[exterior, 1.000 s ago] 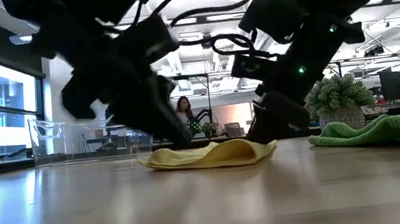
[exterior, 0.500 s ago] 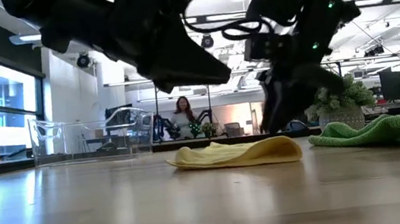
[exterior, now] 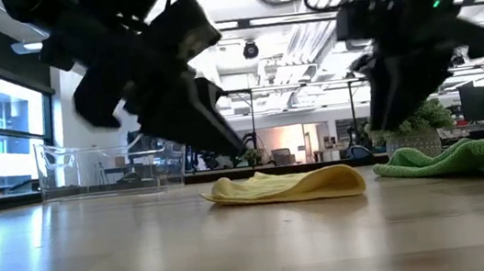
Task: Roll microfiber towels into tight, uniform cylinder then place into a basket
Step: Roll the yellow microfiber cloth
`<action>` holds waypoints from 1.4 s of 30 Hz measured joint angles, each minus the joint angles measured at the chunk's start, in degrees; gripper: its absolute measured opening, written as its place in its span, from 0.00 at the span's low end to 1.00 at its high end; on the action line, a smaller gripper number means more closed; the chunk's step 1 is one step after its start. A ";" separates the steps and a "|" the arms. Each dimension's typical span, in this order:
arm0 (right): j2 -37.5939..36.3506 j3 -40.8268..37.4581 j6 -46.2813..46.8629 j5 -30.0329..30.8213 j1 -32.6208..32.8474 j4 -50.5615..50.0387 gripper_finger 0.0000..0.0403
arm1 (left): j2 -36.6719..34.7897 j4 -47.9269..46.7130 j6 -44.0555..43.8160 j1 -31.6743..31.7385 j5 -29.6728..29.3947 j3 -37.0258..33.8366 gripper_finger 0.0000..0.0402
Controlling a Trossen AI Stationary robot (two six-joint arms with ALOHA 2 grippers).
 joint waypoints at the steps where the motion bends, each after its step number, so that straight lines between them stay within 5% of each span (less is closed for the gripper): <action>1: -0.87 0.00 2.18 2.01 1.17 -0.03 0.32 | 0.00 -1.14 3.30 -0.01 0.02 0.00 0.25; 6: -3.34 0.02 12.11 14.98 7.30 -0.55 0.32 | 0.00 -3.48 16.66 0.01 -0.02 0.00 0.25; 10: -3.34 0.02 7.41 21.02 10.11 -0.87 0.32 | 0.00 -3.77 22.50 -0.14 -0.38 0.00 0.25; 16: -3.42 0.02 -11.25 13.25 7.50 -1.22 0.32 | 0.02 -3.75 18.55 -2.46 -6.36 1.66 0.25; 24: -3.42 0.02 -11.71 -2.55 3.50 7.36 0.32 | 0.02 -4.69 23.05 -5.67 -15.41 2.32 0.25; 35: 0.53 0.07 3.84 3.02 5.15 14.93 0.33 | 0.02 -13.37 32.57 -6.66 -17.77 2.32 0.25; 42: 5.20 0.07 6.27 4.38 5.55 17.79 0.47 | 0.02 -14.43 41.02 -6.83 -19.53 2.32 0.25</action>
